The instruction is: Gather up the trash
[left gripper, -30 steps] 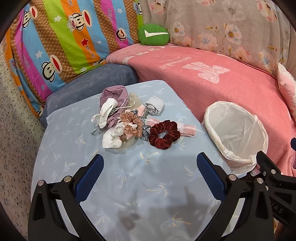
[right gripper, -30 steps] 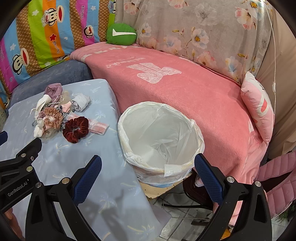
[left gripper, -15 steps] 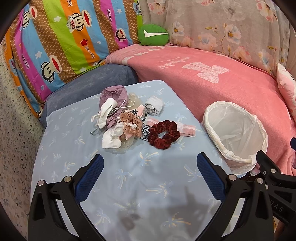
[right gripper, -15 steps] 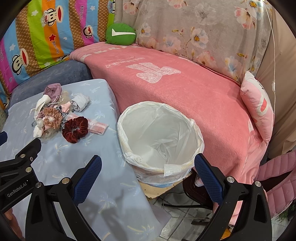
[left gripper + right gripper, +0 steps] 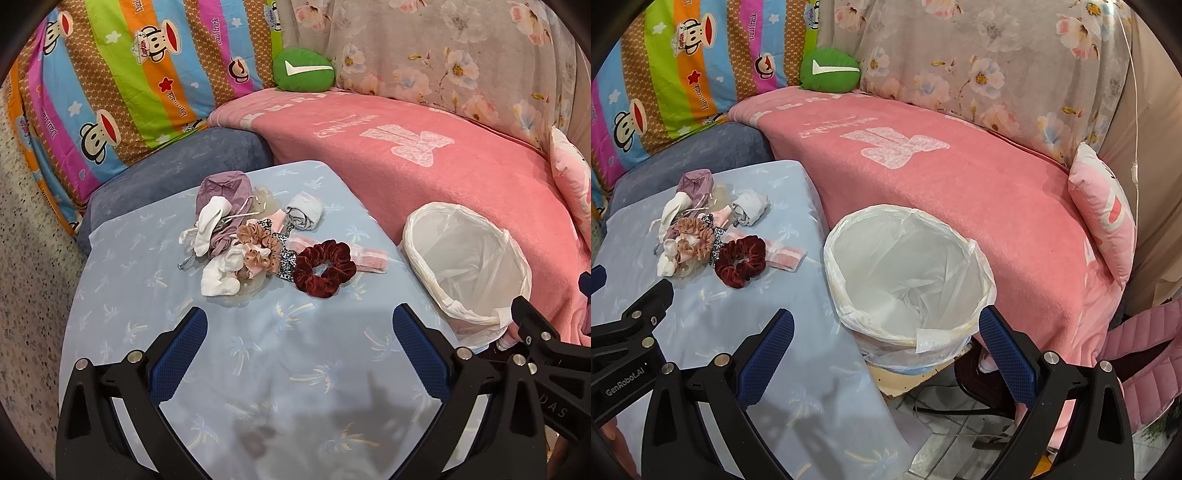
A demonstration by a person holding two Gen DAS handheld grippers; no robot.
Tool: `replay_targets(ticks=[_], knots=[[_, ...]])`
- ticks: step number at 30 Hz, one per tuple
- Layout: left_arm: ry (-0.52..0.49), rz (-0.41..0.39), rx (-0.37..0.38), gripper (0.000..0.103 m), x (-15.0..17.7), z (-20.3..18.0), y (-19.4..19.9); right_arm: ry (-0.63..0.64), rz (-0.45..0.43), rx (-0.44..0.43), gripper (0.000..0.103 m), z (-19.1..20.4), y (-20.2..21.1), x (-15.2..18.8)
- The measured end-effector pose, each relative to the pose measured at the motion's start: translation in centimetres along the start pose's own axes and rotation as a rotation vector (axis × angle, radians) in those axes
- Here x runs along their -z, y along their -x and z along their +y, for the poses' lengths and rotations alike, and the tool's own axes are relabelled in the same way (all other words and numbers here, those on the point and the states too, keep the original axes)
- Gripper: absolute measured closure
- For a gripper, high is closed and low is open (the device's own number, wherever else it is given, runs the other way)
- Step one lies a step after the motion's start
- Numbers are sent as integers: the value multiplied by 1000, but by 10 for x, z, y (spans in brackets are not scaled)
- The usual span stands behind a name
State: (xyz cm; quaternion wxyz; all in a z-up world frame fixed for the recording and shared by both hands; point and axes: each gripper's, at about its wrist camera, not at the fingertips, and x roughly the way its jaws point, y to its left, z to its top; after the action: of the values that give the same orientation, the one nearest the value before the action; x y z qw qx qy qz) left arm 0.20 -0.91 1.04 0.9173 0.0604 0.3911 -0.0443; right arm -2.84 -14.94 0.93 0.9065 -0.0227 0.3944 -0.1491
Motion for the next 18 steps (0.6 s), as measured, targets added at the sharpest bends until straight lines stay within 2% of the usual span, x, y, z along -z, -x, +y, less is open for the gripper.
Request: replay_targets(ticks=[6,11,16,18], knots=[[10,12,29,7,1,4,-4,-1,-5,2,6,3,2,1],[3,-7,32,7,3,8,-7,6,-1,1,6,8,0,-1],[42,36,62,7,2,20,-20,13,5,-13,6,17,-7,-2],[55,42,52,7,1,29,-26,12,12,-23,6,20,-13,-2]])
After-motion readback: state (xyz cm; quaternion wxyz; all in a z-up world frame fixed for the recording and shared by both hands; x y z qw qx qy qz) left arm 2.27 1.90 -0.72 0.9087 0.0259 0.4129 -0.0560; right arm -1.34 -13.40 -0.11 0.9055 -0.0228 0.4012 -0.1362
